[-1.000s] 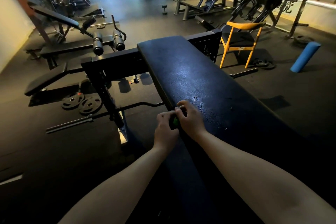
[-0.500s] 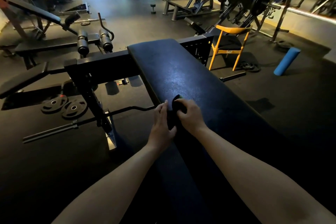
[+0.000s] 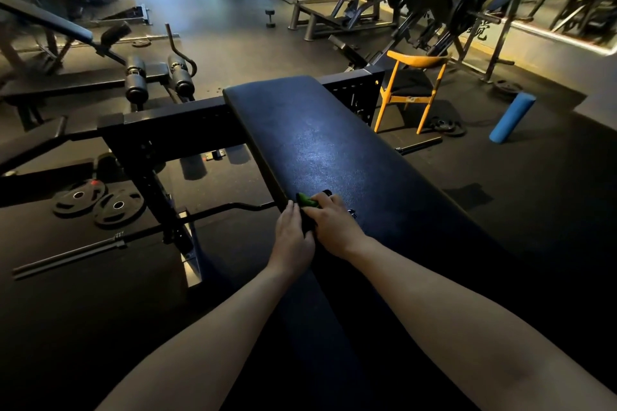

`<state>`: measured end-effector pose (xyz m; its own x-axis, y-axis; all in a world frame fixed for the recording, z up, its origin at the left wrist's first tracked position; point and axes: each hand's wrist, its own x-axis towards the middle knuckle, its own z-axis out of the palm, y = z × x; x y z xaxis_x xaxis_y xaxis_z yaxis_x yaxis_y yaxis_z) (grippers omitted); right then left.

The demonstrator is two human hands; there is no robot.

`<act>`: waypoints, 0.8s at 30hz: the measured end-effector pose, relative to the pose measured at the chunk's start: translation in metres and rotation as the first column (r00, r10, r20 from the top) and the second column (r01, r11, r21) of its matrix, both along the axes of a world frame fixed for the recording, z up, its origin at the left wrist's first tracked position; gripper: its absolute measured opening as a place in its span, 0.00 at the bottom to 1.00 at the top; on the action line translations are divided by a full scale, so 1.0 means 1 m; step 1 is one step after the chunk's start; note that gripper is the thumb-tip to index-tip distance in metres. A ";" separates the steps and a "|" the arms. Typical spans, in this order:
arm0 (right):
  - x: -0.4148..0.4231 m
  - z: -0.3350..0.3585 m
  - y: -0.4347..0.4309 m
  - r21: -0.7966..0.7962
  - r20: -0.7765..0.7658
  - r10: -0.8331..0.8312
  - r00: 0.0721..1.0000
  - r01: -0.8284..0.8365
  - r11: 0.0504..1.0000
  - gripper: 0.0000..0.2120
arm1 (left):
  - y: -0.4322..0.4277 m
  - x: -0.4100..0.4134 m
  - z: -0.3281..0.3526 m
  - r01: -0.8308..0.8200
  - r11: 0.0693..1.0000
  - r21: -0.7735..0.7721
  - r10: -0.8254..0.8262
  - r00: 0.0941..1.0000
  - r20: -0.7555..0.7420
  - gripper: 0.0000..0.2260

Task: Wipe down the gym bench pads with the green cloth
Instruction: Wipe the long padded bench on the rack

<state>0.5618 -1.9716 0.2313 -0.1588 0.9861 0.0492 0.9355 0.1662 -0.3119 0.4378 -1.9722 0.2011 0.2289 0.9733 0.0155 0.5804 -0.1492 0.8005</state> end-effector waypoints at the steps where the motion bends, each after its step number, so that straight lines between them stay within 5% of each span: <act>1: 0.003 0.000 0.001 0.001 0.004 -0.010 1.000 0.010 1.000 0.19 | 0.000 0.002 -0.002 0.008 1.000 0.004 -0.008 1.000 -0.004 0.30; 14: 0.062 0.009 0.002 -0.006 -0.062 -0.471 0.880 0.472 0.882 0.20 | -0.006 0.004 -0.018 0.019 1.000 -0.004 -0.019 0.999 0.027 0.28; 20: -0.003 0.003 -0.005 0.082 -0.194 0.038 0.980 -0.022 0.996 0.21 | -0.001 -0.012 -0.011 0.056 0.998 -0.031 -0.038 0.905 0.423 0.26; 22: -0.007 -0.004 -0.010 0.066 -0.161 0.039 0.986 -0.029 0.997 0.21 | -0.004 -0.012 -0.009 0.028 0.999 -0.021 -0.018 0.921 0.388 0.28; 24: 0.001 -0.006 -0.010 0.073 -0.131 0.022 0.991 -0.013 0.997 0.21 | -0.006 -0.007 -0.008 -0.043 0.998 0.049 0.033 0.980 0.198 0.32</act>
